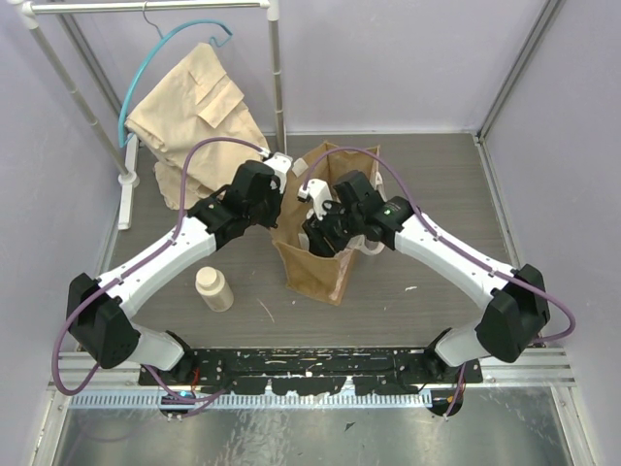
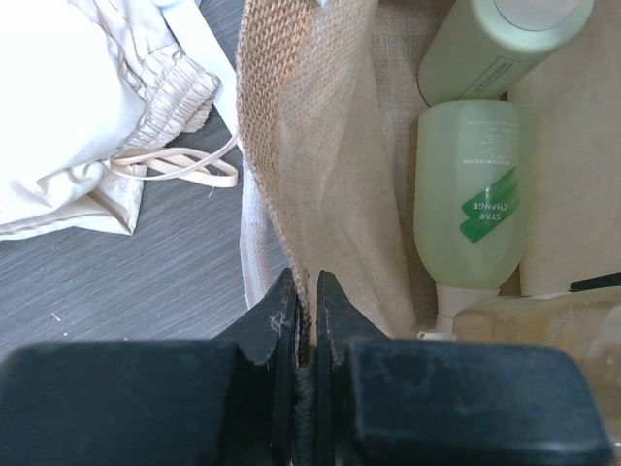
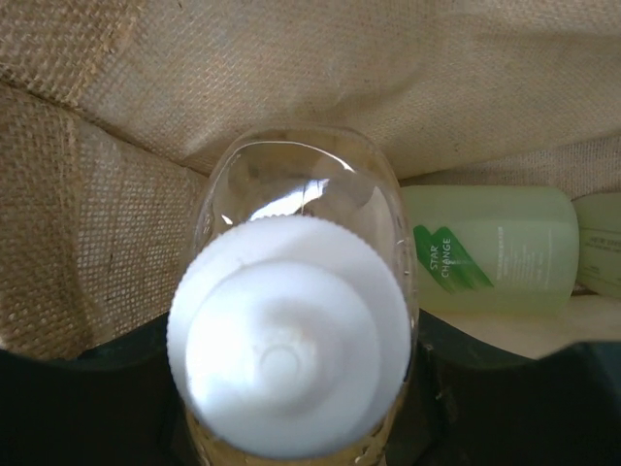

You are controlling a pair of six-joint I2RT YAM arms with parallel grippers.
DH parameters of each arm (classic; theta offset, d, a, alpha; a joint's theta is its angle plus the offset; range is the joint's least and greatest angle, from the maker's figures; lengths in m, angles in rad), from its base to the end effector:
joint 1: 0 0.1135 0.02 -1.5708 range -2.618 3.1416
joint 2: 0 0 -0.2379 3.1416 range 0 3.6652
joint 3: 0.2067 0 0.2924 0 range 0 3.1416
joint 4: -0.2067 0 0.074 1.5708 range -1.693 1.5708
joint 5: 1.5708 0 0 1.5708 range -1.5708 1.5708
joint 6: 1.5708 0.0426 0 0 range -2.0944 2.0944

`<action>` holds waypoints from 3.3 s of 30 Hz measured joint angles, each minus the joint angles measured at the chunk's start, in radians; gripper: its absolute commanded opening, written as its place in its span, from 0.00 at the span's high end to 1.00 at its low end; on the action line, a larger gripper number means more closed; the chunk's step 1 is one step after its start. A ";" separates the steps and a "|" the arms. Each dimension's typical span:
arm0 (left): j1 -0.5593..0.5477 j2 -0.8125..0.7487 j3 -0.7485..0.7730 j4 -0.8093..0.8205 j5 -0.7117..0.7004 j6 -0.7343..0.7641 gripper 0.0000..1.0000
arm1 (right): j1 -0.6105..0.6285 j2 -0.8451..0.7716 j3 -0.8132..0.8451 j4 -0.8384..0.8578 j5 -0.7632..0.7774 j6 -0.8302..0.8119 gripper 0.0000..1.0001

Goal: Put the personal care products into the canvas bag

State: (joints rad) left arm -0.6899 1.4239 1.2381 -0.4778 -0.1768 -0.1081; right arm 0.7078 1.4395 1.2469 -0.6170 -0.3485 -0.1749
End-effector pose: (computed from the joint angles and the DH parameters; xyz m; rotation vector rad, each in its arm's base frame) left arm 0.2893 -0.2290 0.2835 0.5475 2.1648 -0.2403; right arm 0.2640 0.2450 0.2709 -1.1851 2.1105 0.6644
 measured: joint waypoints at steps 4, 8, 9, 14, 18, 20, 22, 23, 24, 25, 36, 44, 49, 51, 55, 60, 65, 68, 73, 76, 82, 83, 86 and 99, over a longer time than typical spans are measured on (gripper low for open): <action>0.000 -0.001 0.000 0.000 0.005 0.000 1.00 | 0.013 0.002 -0.037 0.041 0.016 -0.021 0.99; 0.000 -0.016 0.000 -0.001 0.026 -0.001 1.00 | 0.034 0.019 -0.076 0.080 0.047 -0.038 0.99; 0.000 -0.023 0.000 -0.002 0.034 -0.001 1.00 | 0.040 0.026 -0.089 0.096 0.055 -0.038 0.99; 0.000 -0.051 0.012 -0.029 0.064 -0.004 1.00 | 0.062 0.030 -0.122 0.194 0.068 -0.032 0.99; 0.000 -0.055 0.021 -0.052 0.072 -0.003 1.00 | 0.073 0.030 -0.151 0.269 0.079 -0.026 0.99; 0.000 -0.055 0.021 -0.053 0.072 -0.003 1.00 | 0.074 0.032 -0.155 0.294 0.087 -0.021 0.99; 0.000 -0.055 0.021 -0.053 0.074 -0.004 1.00 | 0.074 0.037 -0.158 0.317 0.097 -0.013 0.99; 0.000 -0.055 0.021 -0.053 0.075 -0.004 1.00 | 0.074 0.040 -0.159 0.330 0.103 -0.009 0.99; 0.000 -0.055 0.021 -0.052 0.075 -0.004 1.00 | 0.074 0.045 -0.159 0.348 0.110 -0.006 0.99; 0.000 -0.055 0.021 -0.050 0.075 -0.004 1.00 | 0.075 0.051 -0.160 0.366 0.117 -0.004 0.99; 0.002 -0.056 0.021 -0.052 0.073 0.003 1.00 | 0.076 0.090 -0.179 0.475 0.113 0.014 0.99; 0.002 -0.056 0.021 -0.054 0.074 0.004 1.00 | 0.076 0.089 -0.168 0.373 -0.001 0.019 0.99; 0.002 -0.056 0.021 -0.061 0.074 0.004 1.00 | 0.071 0.089 -0.143 0.257 -0.050 0.027 0.99; 0.002 -0.056 0.021 -0.061 0.075 0.004 1.00 | 0.079 0.089 -0.143 0.232 -0.052 0.027 0.99; 0.002 -0.056 0.021 -0.063 0.075 0.004 1.00 | 0.087 0.093 -0.144 0.221 -0.035 0.028 0.99; 0.002 -0.056 0.021 -0.064 0.075 0.004 1.00 | 0.122 0.095 -0.197 0.321 0.029 0.032 0.99; 0.002 -0.056 0.021 -0.069 0.074 0.004 1.00 | 0.153 0.097 -0.279 0.464 0.096 0.046 0.99; 0.002 -0.056 0.021 -0.074 0.075 0.004 1.00 | 0.167 0.091 -0.316 0.519 0.132 0.053 0.99; 0.002 -0.056 0.021 -0.075 0.074 0.004 1.00 | 0.188 0.076 -0.345 0.560 0.182 0.074 0.72; 0.002 -0.056 0.021 -0.075 0.074 0.004 1.00 | 0.194 0.070 -0.350 0.562 0.204 0.087 0.42; -0.003 -0.057 0.021 -0.076 0.080 0.002 1.00 | 0.199 0.050 -0.363 0.500 0.298 0.109 0.07; -0.004 -0.058 0.021 -0.077 0.082 0.002 1.00 | 0.198 0.048 -0.364 0.477 0.322 0.113 0.04; -0.005 -0.061 0.021 -0.080 0.083 0.002 1.00 | 0.200 0.038 -0.362 0.424 0.374 0.122 0.00; -0.003 -0.061 0.021 -0.083 0.078 0.003 1.00 | 0.203 -0.015 -0.301 0.292 0.532 0.153 0.00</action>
State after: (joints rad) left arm -0.6926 1.3628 1.2591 -0.5606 -0.0990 -0.1047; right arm 0.9104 1.4242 0.9463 -0.3248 0.1833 -0.0219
